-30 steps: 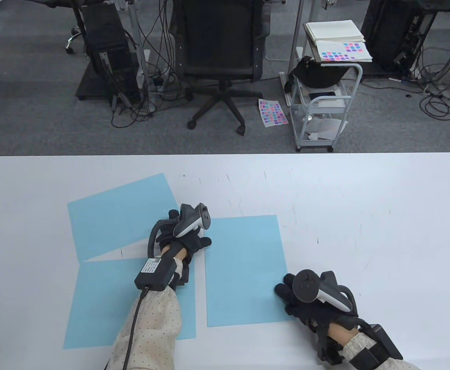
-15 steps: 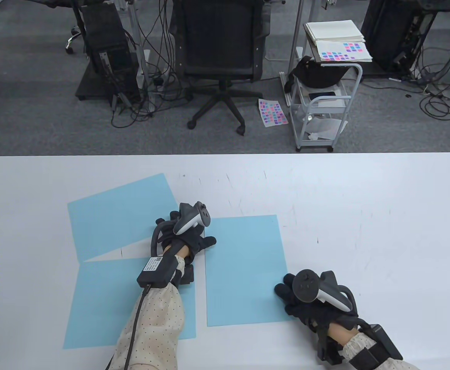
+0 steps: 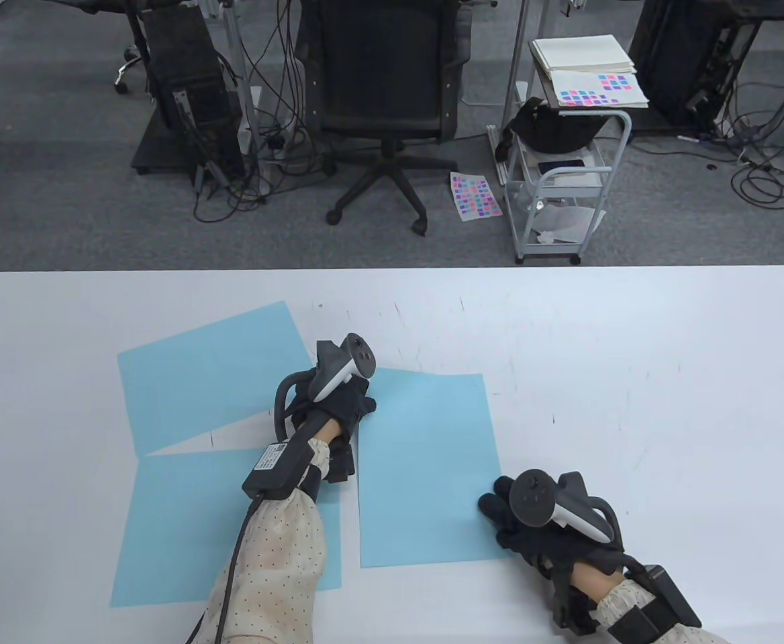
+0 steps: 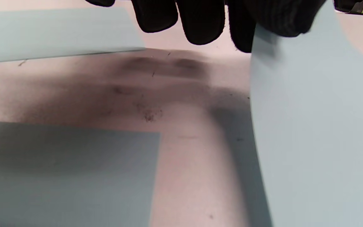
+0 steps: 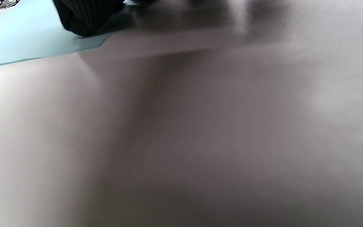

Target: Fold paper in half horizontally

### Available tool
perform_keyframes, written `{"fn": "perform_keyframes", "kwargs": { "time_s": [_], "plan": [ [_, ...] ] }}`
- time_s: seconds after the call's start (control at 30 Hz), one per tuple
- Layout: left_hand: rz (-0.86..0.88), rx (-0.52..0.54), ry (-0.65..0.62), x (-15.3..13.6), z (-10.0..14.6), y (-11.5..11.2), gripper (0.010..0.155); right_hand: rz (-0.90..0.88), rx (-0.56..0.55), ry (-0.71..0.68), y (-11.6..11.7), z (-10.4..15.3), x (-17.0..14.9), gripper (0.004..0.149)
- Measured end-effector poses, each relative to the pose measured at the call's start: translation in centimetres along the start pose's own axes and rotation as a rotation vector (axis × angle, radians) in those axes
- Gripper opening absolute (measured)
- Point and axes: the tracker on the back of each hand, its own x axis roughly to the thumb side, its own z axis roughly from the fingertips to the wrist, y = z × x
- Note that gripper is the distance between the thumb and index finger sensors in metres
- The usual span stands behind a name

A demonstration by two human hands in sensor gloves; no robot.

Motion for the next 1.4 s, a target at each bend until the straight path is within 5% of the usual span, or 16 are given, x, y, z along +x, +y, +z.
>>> {"fn": "perform_keyframes", "kwargs": {
  "time_s": [0.33,0.77,1.4],
  "plan": [
    [0.039,0.21,-0.135,-0.9,4.2,1.3,0.039,0.004,0.004,0.006,0.0,0.0,0.0,0.059],
    [-0.075,0.247,-0.272,-0.2,9.3,-1.0,0.039,-0.009,0.005,0.004,0.1,0.0,0.0,0.059],
    [-0.205,0.217,-0.345,-1.5,12.0,-5.2,0.039,-0.009,0.005,0.004,0.1,0.1,-0.1,0.059]
  ]
}}
